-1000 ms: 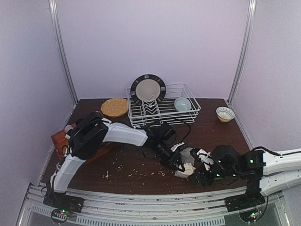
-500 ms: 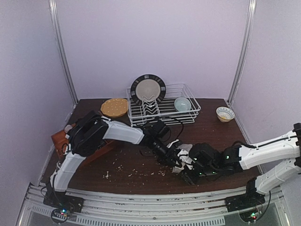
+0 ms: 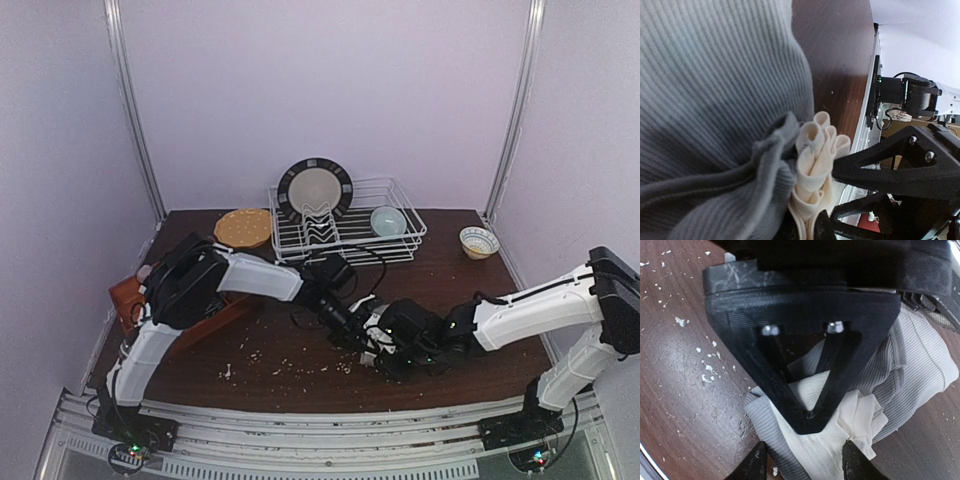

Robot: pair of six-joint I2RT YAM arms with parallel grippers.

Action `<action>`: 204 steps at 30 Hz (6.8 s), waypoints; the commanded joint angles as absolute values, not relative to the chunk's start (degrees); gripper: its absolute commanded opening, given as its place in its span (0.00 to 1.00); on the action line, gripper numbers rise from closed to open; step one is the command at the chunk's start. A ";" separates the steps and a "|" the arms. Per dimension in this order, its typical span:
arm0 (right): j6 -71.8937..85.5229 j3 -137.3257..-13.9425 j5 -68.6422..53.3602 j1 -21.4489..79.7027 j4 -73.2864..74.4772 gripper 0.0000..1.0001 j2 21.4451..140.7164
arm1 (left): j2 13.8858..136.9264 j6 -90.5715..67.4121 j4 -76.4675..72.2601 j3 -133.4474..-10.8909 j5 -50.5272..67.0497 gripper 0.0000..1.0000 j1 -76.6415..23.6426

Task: Roll the underwear
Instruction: Roll the underwear at the center of the board.

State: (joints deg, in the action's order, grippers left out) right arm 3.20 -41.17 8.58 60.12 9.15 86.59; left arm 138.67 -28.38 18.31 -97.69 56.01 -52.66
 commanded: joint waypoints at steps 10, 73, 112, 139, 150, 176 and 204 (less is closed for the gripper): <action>6.70 -43.07 0.40 59.00 12.90 0.19 93.23 | 139.09 -22.50 26.02 -96.11 53.76 0.18 -51.47; 18.35 -41.66 -16.42 50.46 5.38 0.52 76.48 | 99.15 2.06 -2.20 -53.47 20.58 0.98 -53.13; 22.81 -36.92 -13.32 47.17 -2.77 0.49 73.79 | 112.91 11.55 -4.91 -65.12 23.88 0.00 -55.29; 33.35 -61.47 -24.28 37.98 -20.11 0.30 112.72 | 115.10 -1.91 -11.45 -61.90 38.53 0.00 -49.09; 30.31 -50.66 -19.46 41.55 -13.44 0.16 107.43 | 112.24 -8.53 -16.55 -57.86 41.52 0.00 -49.66; 31.67 -37.70 -2.63 48.65 5.29 0.41 77.58 | 119.35 -24.82 -7.79 -66.56 44.15 0.00 -52.80; -11.95 -47.56 0.28 66.12 4.48 0.48 89.22 | 130.48 -23.60 16.99 -80.92 57.17 0.00 -46.80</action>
State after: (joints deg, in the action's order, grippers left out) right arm -6.76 -45.58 -3.46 65.95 3.66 86.70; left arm 128.35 -26.28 11.62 -79.96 56.84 -47.83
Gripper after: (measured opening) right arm 0.480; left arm 0.024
